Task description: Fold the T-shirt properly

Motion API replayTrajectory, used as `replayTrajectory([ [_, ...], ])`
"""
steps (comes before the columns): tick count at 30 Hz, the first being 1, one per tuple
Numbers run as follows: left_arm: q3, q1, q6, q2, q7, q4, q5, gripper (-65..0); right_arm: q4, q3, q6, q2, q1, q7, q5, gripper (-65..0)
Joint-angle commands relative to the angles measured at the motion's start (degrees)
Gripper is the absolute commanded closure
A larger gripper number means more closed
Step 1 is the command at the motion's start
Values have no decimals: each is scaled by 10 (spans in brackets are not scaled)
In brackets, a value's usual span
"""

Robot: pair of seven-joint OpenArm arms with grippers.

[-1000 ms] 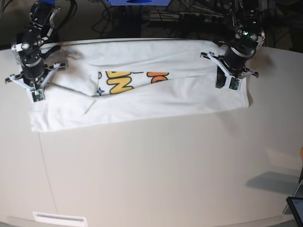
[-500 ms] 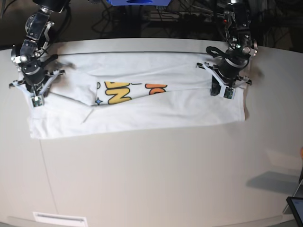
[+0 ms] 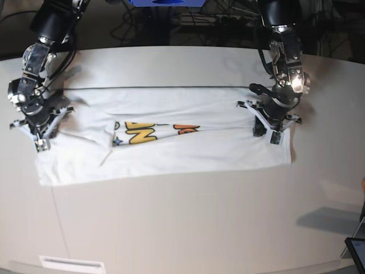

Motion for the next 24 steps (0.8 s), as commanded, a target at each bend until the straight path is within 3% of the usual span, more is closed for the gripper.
replayTrajectory([
  [1,-2,-7,4,-5,22,-4,18,0,-7,2,-5,12,2,-22,-17,-12],
  [8,-2,-21,4,-4,24,-2,18,0,-9,1,-5,13,16,-25,-17,-13],
  [11,-2,-20,5,-4,58,12,18,0,-8,0,-5,12,16,-25,-17,-15],
  [24,-9,-18,5,-4,68,63,18,0,108,-42,-5,7,14,-61,-17,-10],
])
